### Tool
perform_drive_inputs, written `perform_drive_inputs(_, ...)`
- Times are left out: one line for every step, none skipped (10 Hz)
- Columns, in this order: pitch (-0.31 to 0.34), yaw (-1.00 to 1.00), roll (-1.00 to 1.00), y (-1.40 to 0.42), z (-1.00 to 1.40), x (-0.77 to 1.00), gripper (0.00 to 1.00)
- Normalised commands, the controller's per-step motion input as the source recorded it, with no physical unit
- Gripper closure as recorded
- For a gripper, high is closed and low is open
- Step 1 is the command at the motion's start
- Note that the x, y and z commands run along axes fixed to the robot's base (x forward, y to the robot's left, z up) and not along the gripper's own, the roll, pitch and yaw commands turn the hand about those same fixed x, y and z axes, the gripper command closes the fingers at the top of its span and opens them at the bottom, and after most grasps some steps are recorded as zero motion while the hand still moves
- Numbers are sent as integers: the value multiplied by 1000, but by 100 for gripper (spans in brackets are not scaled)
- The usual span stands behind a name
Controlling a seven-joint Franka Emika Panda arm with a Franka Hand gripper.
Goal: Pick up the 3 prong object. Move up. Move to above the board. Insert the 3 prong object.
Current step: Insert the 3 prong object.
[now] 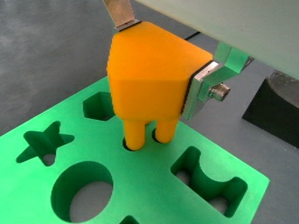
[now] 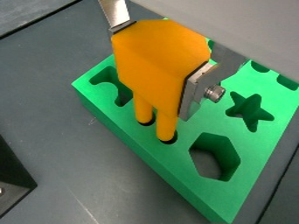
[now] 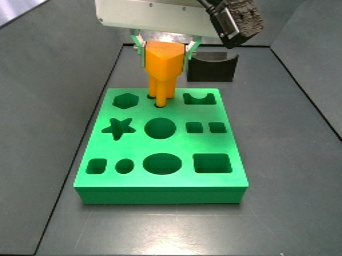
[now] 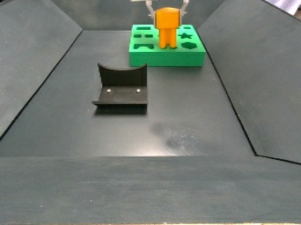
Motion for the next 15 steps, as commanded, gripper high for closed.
perform_drive_inputs(-3,-23,0,109,-129,-54,100)
perform_drive_inputs(-19,-29,0,46,-131,-11,100)
perform_drive_inputs(-67,-31,0,0,-183,0,100)
perform_drive_inputs(-94,-20,0,0,-211,0,100)
perform_drive_inputs(-94,0,0,0,-189,0,100)
perform_drive_inputs(-87,0,0,0,-169,0,100)
perform_drive_inputs(-74,0,0,0,-149,0,100)
perform_drive_inputs(-79,0,0,0,-140,0,100)
perform_drive_inputs(-71,0,0,-29,-129,0,100)
perform_drive_inputs(-66,0,0,-57,-120,0,100)
perform_drive_inputs(-70,0,0,-74,-106,-29,100)
perform_drive_inputs(-77,0,0,-60,-111,-54,100)
perform_drive_inputs(-77,0,0,-14,-169,-77,100)
perform_drive_inputs(-144,0,66,-11,-371,-140,100)
perform_drive_inputs(-250,0,150,-6,-569,-140,100)
